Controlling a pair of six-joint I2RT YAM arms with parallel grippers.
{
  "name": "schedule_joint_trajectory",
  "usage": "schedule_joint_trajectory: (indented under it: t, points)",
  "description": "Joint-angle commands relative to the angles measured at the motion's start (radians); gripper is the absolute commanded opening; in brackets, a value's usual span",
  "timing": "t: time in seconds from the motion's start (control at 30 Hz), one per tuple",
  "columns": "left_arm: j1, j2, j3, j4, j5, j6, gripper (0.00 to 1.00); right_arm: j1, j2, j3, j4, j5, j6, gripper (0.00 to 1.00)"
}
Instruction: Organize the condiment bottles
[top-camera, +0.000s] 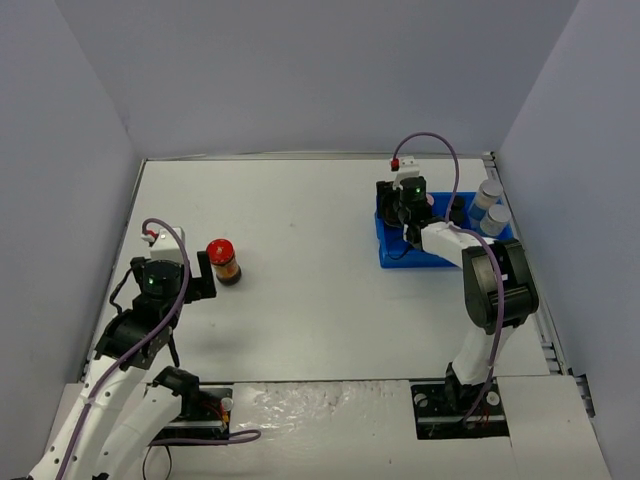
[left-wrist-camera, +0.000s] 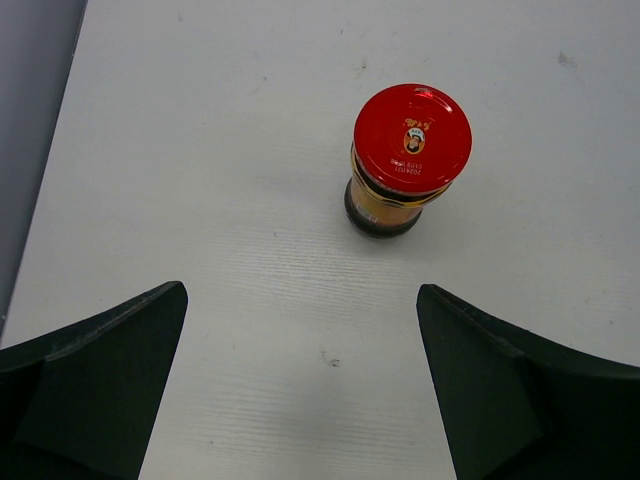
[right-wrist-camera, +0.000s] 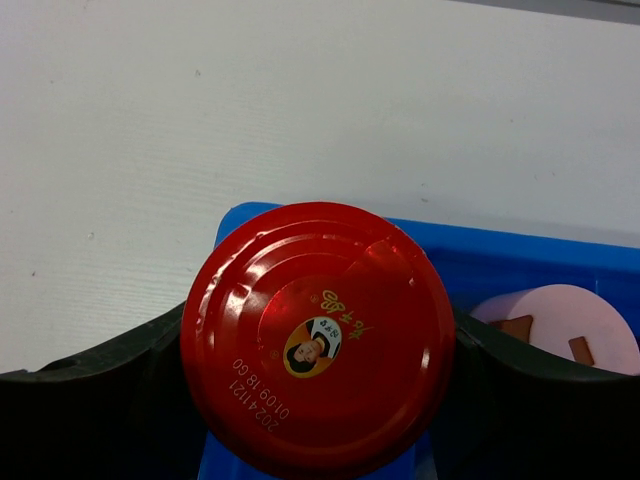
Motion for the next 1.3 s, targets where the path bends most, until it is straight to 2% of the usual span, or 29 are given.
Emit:
schedule_joint_trajectory:
  t: [0.0, 0.13, 0.4, 0.63, 0.93, 1.07, 1.17, 1.27]
  points:
    - [0.008, 0.044, 0.032, 0.052, 0.042, -0.058, 0.97, -0.009, -0.061, 0.003, 0.203, 0.006, 0.005, 0.38]
    - [0.007, 0.088, 0.053, 0.051, 0.057, -0.112, 0.97, -0.008, -0.101, -0.008, 0.177, 0.003, 0.004, 0.65]
    - [0.007, 0.320, 0.163, 0.051, 0.105, -0.164, 0.97, -0.007, -0.276, 0.021, 0.045, -0.040, -0.019, 0.99]
    - [0.019, 0.534, 0.271, 0.039, 0.101, -0.189, 0.97, -0.001, -0.443, 0.066, -0.141, -0.038, 0.001, 1.00]
    - [0.059, 0.705, 0.354, 0.016, 0.105, -0.183, 0.97, 0.007, -0.655, 0.029, -0.221, -0.101, 0.062, 1.00]
    - [0.073, 0.759, 0.371, 0.010, 0.151, -0.178, 0.97, 0.011, -0.724, 0.008, -0.252, -0.112, 0.070, 1.00]
    - [0.074, 0.802, 0.380, 0.000, 0.180, -0.186, 0.92, 0.011, -0.755, -0.011, -0.271, -0.111, 0.080, 1.00]
    - [0.071, 0.831, 0.386, 0.012, 0.231, -0.201, 0.79, 0.011, -0.786, -0.023, -0.290, -0.088, 0.105, 1.00]
